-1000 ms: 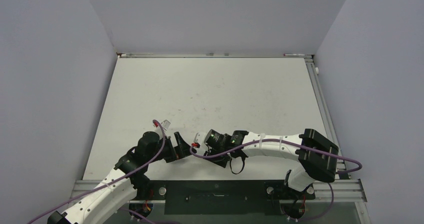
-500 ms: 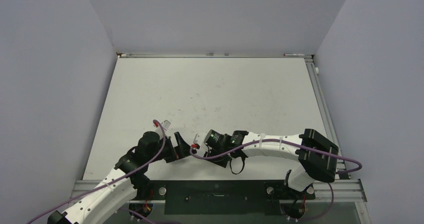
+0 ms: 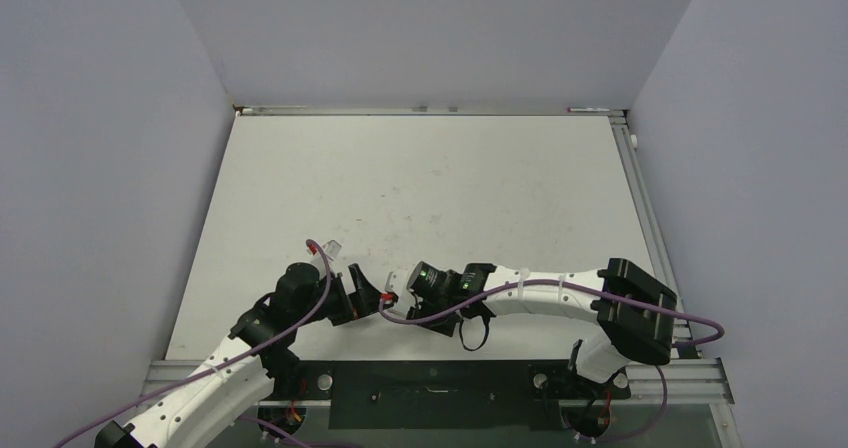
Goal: Load the batteries into the remote control
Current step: Load the battery cover into the remote control.
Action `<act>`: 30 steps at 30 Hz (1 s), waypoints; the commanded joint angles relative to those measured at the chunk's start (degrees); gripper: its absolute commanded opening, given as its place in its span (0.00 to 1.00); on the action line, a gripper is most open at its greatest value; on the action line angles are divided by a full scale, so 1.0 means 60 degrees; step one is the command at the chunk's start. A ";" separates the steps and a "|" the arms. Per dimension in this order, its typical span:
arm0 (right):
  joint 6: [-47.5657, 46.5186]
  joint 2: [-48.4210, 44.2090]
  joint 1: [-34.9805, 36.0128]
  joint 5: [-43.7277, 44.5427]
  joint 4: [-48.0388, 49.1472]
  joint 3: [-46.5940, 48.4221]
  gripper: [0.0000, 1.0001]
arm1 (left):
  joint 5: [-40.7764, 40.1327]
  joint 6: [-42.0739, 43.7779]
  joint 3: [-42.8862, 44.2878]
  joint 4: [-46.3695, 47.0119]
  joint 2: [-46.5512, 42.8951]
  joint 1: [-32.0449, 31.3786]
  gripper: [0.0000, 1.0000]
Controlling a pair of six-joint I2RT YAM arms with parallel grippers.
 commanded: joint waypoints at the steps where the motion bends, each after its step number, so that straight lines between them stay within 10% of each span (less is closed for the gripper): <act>1: -0.0166 -0.0188 0.0142 -0.0015 0.0367 -0.0013 0.08 | 0.0150 0.0111 0.0301 0.0276 -0.0029 0.0048 0.96; 30: 0.0679 0.0583 -0.0293 -0.0445 0.0214 0.0322 0.08 | 0.0274 0.0089 0.0257 0.0371 -0.0145 0.0048 0.96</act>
